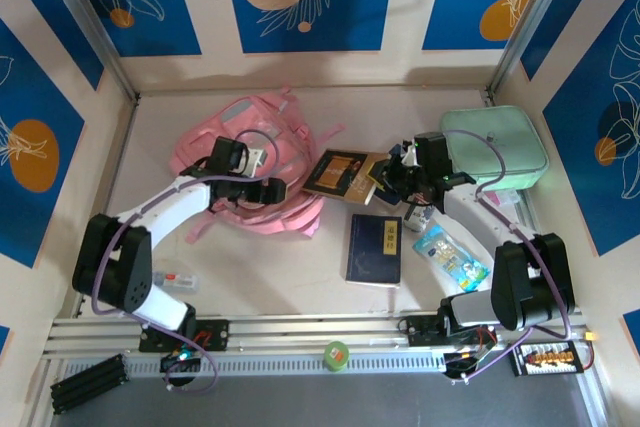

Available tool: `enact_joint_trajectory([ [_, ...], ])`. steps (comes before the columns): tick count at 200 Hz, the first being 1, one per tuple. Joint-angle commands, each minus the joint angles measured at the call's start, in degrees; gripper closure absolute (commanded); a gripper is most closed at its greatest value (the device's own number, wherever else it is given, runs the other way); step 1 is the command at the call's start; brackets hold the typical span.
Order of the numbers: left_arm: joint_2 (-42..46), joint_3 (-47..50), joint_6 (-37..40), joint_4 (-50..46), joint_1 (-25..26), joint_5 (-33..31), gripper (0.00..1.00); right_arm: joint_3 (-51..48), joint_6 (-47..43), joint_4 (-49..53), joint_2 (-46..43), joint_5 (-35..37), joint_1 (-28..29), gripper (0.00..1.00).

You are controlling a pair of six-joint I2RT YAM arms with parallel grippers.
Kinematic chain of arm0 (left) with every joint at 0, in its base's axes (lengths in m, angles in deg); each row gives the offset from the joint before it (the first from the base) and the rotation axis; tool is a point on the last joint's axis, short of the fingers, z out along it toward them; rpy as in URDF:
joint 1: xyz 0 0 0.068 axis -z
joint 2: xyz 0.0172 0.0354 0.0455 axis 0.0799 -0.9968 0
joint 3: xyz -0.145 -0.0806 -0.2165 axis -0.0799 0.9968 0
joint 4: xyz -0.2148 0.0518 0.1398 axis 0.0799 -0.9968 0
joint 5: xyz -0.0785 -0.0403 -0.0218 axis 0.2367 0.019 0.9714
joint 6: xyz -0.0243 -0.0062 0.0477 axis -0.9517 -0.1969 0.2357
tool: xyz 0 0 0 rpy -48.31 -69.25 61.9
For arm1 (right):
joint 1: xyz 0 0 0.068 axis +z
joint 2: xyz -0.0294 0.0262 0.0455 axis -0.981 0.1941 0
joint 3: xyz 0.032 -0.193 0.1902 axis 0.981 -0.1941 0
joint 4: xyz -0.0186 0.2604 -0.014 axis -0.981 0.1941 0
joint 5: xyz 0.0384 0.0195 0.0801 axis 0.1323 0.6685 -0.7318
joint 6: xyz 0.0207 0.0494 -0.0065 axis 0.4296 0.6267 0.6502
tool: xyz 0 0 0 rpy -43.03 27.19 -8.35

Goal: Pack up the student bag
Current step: Move the student bag to the center of the table, then open the student bag at the center of the table.

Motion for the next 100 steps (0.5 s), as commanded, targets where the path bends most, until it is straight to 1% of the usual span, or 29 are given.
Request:
enact_joint_trajectory([
  [1, 1.8, -4.7, 5.3, -3.4, 1.7, 0.6, 0.01, 4.9, -0.4, 0.9, -2.7, -3.9, -0.1, 0.98],
  [24, -0.6, -9.2, 8.5, -4.9, 4.7, -3.5, 0.0, 5.6, 0.0, 1.8, -5.7, -2.3, -1.1, 0.98],
  [45, -5.4, -13.7, 11.8, -8.6, 8.3, -10.3, 0.02, 5.3, -0.9, 3.9, -8.4, -0.5, -3.3, 0.98],
  [51, -6.9, -15.0, 13.0, -9.9, 9.2, -12.0, 0.06, 5.0, -1.1, 4.6, -9.2, -0.1, -4.0, 0.98],
  [60, -9.1, -17.2, 15.3, -12.3, 10.6, -13.7, 0.18, 4.4, -1.6, 5.6, -10.3, 0.3, -5.1, 0.98],
  [77, -13.0, -20.9, 18.8, -16.2, 12.5, -18.4, 0.3, 3.4, -2.3, 7.1, -12.5, 0.9, -7.0, 0.98],
  [100, -17.4, -25.1, 20.7, -20.1, 12.8, -20.6, 0.4, 2.4, -2.4, 8.2, -14.5, 0.8, -8.5, 0.98],
])
